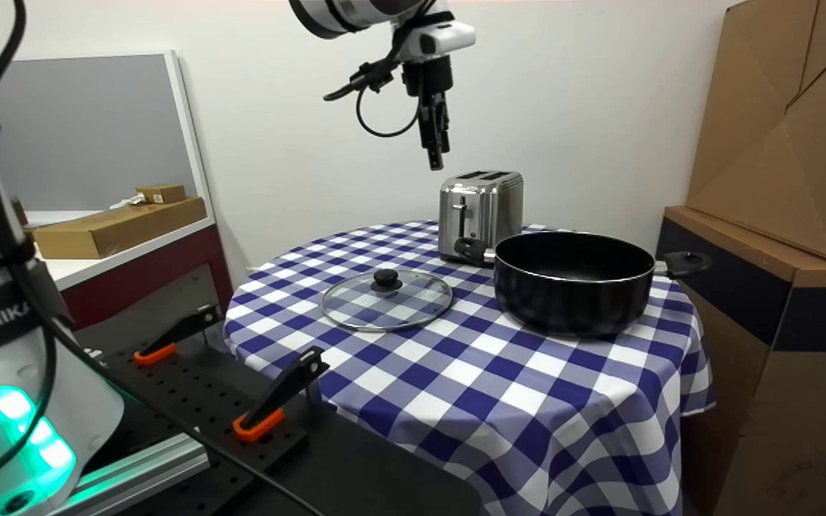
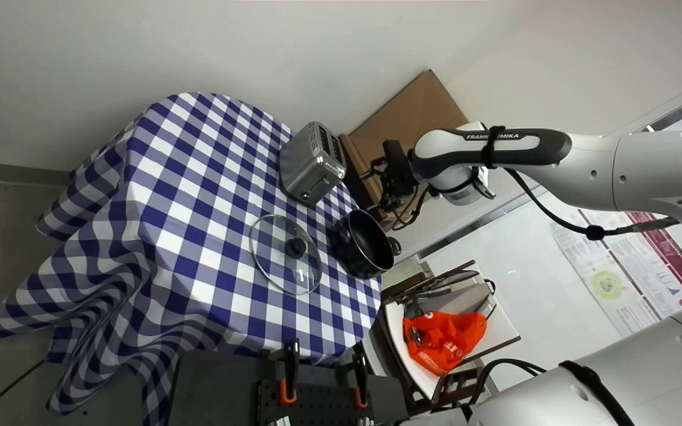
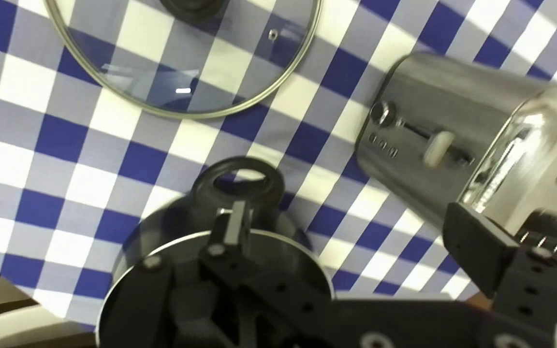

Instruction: Pick the pot and put it on the right of the table

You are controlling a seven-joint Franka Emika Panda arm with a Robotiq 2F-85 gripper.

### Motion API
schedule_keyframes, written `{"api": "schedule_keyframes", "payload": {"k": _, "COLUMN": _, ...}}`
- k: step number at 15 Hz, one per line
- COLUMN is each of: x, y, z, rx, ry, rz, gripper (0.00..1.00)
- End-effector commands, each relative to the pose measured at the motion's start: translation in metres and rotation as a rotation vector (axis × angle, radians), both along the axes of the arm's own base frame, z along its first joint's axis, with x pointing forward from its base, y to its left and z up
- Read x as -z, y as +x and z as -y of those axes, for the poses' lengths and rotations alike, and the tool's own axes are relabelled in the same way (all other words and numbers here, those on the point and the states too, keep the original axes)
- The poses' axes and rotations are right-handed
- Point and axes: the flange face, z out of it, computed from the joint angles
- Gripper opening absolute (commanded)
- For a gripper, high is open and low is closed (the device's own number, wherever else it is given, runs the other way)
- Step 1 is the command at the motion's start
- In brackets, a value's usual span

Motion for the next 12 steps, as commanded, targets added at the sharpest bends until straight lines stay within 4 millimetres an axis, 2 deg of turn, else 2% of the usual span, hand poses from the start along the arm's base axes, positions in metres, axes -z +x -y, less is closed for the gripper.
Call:
{"api": "schedule_keyframes", "payload": {"k": 1, "x": -0.021, "y": -0.013, "z": -0.056, "rx": -0.202, "ry": 0.029, "rz": -0.019, "gripper": 1.0}}
{"api": "schedule_keyframes", "payload": {"k": 4, "x": -0.028, "y": -0.02, "z": -0.077, "rx": -0.369, "ry": -0.01, "rz": -0.059, "gripper": 1.0}}
{"api": "schedule_keyframes", "payload": {"k": 8, "x": -0.043, "y": -0.029, "z": -0.062, "rx": -0.553, "ry": -0.105, "rz": -0.133, "gripper": 1.0}}
{"api": "schedule_keyframes", "payload": {"k": 12, "x": -0.076, "y": -0.041, "z": -0.057, "rx": -0.748, "ry": -0.181, "rz": -0.149, "gripper": 1.0}}
